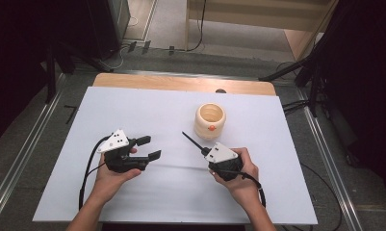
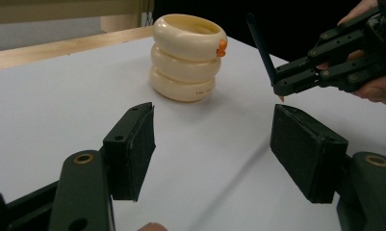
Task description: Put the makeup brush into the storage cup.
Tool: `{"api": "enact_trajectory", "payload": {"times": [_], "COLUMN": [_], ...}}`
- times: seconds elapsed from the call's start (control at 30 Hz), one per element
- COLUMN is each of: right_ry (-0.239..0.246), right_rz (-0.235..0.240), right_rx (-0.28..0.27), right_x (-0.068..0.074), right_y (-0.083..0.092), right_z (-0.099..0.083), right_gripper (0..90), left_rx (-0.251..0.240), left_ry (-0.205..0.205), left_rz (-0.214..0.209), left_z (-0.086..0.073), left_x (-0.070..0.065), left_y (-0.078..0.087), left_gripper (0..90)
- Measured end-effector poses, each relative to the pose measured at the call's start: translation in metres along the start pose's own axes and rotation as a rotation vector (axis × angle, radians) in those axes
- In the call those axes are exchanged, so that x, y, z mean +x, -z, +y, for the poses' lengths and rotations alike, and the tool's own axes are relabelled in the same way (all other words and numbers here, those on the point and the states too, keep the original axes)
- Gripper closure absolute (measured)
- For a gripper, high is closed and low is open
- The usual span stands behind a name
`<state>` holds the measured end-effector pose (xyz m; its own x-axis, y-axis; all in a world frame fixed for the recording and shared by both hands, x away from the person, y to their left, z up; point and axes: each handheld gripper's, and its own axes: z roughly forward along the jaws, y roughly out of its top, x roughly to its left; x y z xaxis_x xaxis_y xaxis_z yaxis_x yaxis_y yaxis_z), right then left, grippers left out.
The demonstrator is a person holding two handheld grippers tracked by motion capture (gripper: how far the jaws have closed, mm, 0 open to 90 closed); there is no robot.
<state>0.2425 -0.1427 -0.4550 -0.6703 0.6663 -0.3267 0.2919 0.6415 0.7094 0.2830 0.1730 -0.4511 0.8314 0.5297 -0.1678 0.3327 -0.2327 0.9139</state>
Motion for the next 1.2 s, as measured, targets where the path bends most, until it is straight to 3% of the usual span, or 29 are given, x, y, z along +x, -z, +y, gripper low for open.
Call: {"api": "enact_trajectory", "payload": {"times": [0.57,0.73,0.8,1.2], "right_ry": [0.113,0.127,0.134,0.177], "right_rz": [0.043,0.05,0.053,0.076], "right_rx": [-0.016,-0.019,-0.022,-0.027], "right_x": [0.015,0.017,0.018,0.029], "right_y": [-0.008,-0.01,-0.01,-0.014], "right_z": [0.005,0.006,0.006,0.01], "right_gripper": [84.5,84.5,84.6,84.6], "left_rx": [0.023,0.018,0.022,0.025], "left_ry": [0.01,0.003,-0.002,0.003], "left_rz": [-0.057,-0.057,-0.085,-0.093], "left_z": [0.0,0.001,0.001,0.001], "left_x": [-0.006,-0.008,-0.008,-0.011], "left_y": [-0.006,-0.007,-0.007,-0.011], "left_gripper": [36.8,36.5,42.0,40.4]}}
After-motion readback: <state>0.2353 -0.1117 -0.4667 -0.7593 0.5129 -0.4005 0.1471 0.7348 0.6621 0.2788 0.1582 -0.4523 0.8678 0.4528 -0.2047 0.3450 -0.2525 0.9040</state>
